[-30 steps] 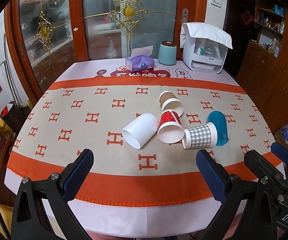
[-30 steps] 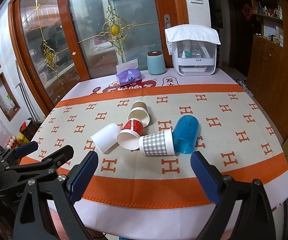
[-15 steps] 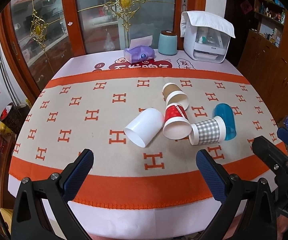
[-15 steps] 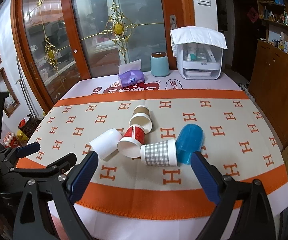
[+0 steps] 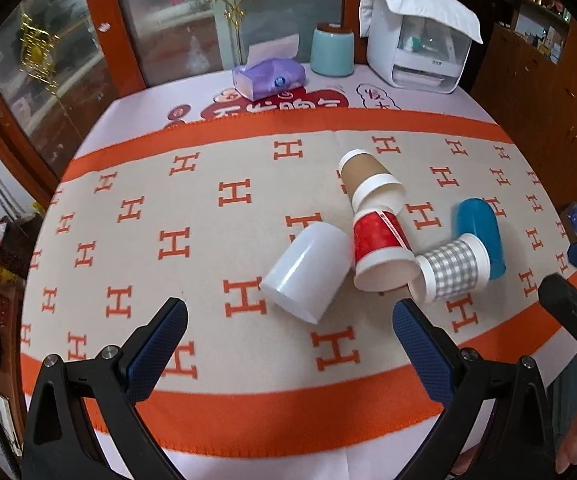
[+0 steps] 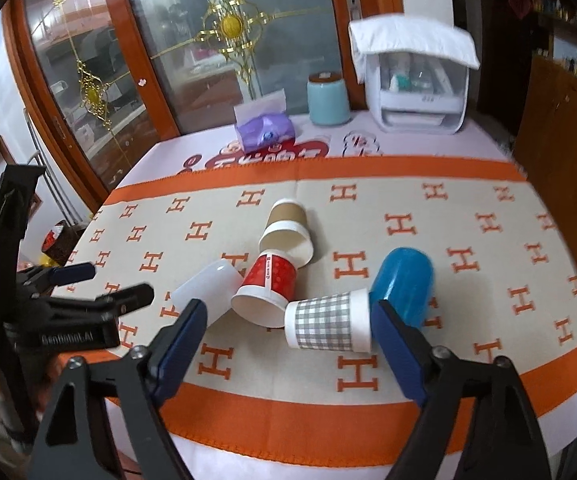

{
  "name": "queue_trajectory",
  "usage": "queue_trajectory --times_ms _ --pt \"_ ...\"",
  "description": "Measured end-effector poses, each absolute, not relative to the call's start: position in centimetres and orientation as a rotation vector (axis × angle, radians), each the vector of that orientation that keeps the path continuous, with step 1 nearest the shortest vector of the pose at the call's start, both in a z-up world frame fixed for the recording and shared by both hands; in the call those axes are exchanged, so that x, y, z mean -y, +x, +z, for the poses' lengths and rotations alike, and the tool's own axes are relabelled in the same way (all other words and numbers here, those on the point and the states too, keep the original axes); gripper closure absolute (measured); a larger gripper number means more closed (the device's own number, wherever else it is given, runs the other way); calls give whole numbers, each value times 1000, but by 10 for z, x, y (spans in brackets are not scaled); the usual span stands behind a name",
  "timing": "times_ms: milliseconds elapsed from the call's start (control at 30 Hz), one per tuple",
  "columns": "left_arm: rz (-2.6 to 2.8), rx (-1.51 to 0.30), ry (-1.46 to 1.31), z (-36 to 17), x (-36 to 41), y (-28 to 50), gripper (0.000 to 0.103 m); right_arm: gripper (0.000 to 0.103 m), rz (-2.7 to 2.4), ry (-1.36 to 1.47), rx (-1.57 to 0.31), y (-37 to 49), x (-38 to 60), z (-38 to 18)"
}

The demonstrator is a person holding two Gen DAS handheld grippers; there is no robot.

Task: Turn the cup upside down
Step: 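Reach the left tool to the white plastic cup and close around it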

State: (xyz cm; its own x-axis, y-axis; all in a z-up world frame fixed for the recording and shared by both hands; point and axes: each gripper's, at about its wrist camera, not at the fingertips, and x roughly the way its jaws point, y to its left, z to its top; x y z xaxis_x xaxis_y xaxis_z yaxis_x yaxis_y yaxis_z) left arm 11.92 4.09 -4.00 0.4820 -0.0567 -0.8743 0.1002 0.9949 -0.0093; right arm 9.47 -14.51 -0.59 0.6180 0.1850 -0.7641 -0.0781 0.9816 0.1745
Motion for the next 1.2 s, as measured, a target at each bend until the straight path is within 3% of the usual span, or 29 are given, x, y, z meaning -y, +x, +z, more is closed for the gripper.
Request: queue_trajectory --times_ms 233,567,967,1200 --pt "-169 -1145 25 -55 -50 172 2 32 203 236 -1016 135 148 -28" --pt "-293 -1304 194 -121 -28 218 2 33 221 283 -1117 154 143 -56" --pt "-309 -1343 303 -151 -11 235 2 33 213 296 -1154 155 145 -74" --pt "-336 -1420 271 -167 -7 243 23 33 206 306 -1159 153 149 -77"
